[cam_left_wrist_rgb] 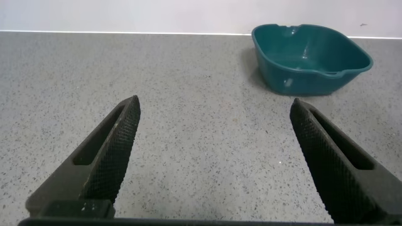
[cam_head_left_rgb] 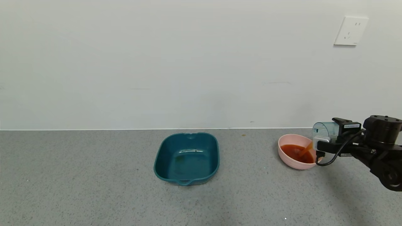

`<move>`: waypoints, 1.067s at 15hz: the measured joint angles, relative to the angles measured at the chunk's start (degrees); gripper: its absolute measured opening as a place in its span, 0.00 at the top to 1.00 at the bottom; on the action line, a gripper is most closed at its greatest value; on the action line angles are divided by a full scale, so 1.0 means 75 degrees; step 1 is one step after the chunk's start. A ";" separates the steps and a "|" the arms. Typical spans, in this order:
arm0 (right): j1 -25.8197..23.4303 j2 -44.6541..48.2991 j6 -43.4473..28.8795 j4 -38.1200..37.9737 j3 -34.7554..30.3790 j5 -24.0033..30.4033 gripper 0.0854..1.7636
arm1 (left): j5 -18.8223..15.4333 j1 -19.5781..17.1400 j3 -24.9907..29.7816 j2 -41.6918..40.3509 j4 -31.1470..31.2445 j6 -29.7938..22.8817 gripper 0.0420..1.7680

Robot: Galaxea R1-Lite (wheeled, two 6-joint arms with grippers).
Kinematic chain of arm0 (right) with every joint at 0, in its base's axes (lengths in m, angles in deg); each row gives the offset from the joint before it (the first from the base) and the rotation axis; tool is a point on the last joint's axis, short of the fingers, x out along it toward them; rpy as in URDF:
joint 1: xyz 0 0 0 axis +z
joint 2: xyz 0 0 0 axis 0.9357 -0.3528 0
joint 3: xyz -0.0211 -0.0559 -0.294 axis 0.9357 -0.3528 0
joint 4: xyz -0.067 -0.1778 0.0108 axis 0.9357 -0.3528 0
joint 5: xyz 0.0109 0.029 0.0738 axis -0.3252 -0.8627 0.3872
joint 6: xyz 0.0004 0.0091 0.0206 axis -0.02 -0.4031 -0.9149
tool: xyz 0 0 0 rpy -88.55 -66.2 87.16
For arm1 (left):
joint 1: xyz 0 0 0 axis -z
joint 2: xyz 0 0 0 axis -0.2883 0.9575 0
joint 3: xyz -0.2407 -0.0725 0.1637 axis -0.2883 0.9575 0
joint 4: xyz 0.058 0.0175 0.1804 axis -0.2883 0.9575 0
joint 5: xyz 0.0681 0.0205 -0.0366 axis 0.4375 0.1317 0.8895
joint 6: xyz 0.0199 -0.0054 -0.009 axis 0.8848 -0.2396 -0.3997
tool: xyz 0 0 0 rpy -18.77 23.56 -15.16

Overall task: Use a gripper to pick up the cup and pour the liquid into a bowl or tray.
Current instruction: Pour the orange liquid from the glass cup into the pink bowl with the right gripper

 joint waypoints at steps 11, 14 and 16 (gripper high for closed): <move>0.0398 0.0005 0.0883 0.0029 -0.0078 -0.0512 0.23 | -0.0002 0.0000 0.0000 0.0000 0.0000 0.0000 0.03; 0.0413 0.0011 0.0874 0.0034 -0.0096 -0.0512 0.23 | -0.0002 0.0000 0.0000 0.0000 0.0000 0.0000 0.03; 0.0434 0.0026 0.0866 0.0041 -0.0096 -0.0507 0.23 | -0.0005 0.0000 0.0000 0.0000 0.0000 0.0000 0.03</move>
